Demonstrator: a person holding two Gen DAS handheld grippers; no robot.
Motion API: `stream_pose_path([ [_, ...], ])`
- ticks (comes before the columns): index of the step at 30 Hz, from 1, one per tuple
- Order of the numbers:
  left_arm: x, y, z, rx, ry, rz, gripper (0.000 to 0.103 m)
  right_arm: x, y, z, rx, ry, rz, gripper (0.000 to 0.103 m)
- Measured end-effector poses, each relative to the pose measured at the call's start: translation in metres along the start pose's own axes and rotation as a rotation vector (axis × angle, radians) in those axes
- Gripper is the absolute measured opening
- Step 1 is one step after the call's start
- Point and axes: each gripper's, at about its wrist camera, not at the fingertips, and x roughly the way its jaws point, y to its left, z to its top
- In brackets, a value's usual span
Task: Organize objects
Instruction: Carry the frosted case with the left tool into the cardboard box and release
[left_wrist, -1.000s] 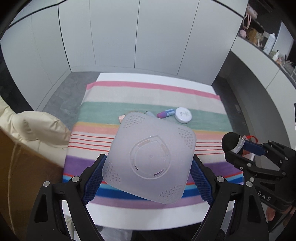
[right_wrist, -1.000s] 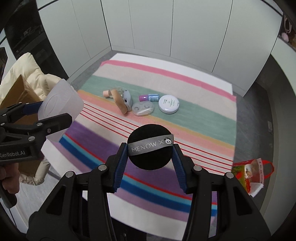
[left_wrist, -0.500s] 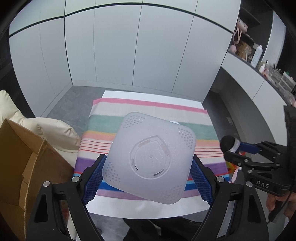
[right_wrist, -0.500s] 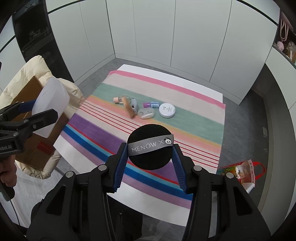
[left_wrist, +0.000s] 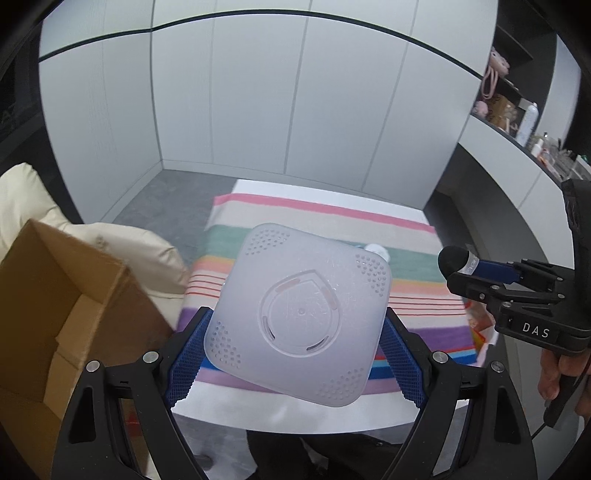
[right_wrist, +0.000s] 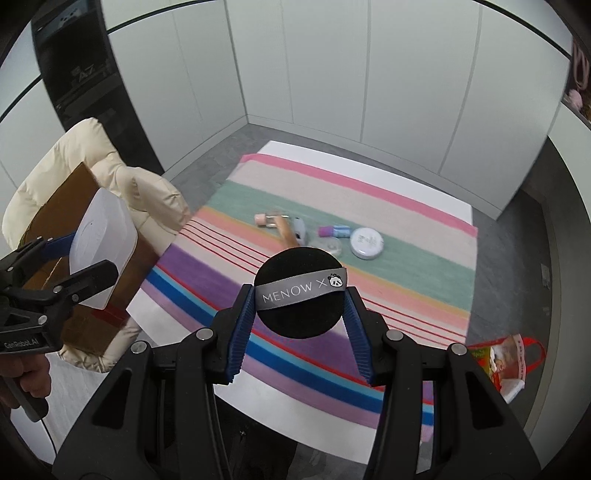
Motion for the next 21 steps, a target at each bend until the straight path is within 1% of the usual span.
stream_pose_path([
  [9, -0.017, 0.049, -0.012, -0.075, -0.034, 0.076, 0.088, 0.018, 0.051, 0.015, -0.072, 0.001, 0.054, 0.05],
  [16, -0.031, 0.079, -0.026, -0.11, -0.047, 0.137, 0.088, 0.024, 0.091, 0.024, -0.117, -0.008, 0.095, 0.05],
  [21, -0.042, 0.104, -0.036, -0.155, -0.053, 0.173, 0.088, 0.029, 0.123, 0.028, -0.162, -0.014, 0.128, 0.05],
])
